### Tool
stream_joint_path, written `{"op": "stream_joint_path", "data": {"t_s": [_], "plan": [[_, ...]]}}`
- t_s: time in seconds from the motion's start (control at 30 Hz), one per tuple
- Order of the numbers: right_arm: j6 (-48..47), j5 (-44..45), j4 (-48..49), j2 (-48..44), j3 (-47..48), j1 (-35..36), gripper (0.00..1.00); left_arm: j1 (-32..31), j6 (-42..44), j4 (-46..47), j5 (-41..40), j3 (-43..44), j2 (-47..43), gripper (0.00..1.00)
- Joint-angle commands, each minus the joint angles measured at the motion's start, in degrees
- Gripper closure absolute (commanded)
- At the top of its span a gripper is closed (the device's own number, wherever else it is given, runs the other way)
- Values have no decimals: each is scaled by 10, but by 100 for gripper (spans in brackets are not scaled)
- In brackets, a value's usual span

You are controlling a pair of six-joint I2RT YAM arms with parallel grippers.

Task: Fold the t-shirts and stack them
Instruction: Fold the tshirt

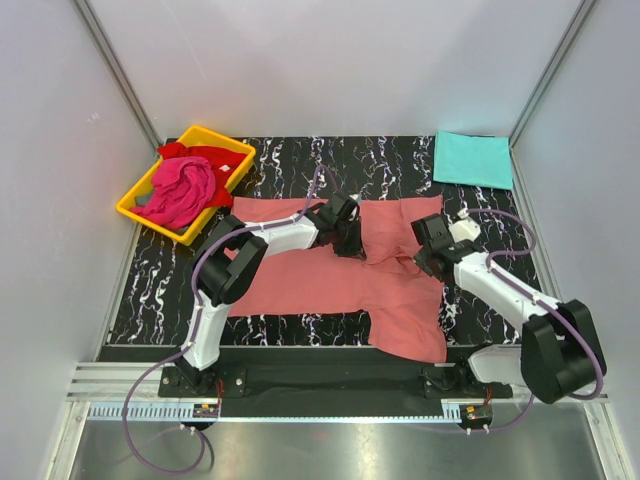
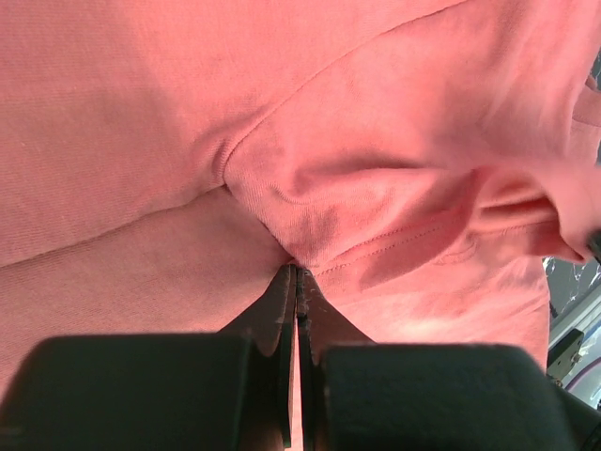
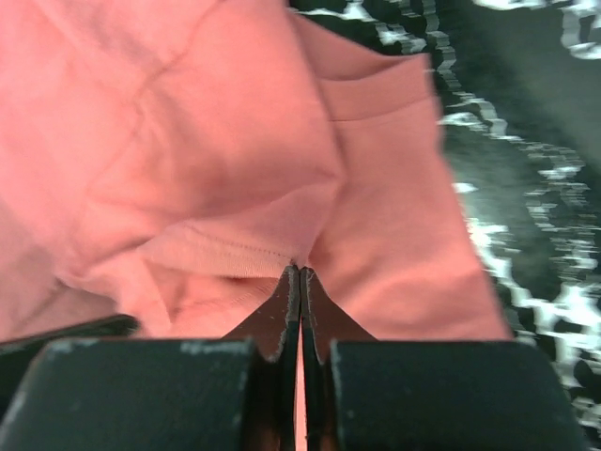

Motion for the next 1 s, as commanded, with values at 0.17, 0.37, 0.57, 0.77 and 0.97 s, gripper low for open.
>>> {"op": "stream_joint_path", "data": {"t_s": [0.17,0.37,0.57,0.77,0.97], "plan": [[-57,42,-52,-72,-49,-7,100,5,-2,-53,-14,17,-13,100],[-65,42,-61,-98,-53,-8,100,17,-13,-57,-2,11,-27,100],[-81,34,-78,-134,-45,-9,100,19,-18,-68,18,16,-47,100],[-102,-29,-50,-147,-60,-9,100,19,-26,-66,35,-12,-76,100],[-84,-46,-45,-146,-91,-9,100,18,-34,-54,36,-55,-99,100]]}}
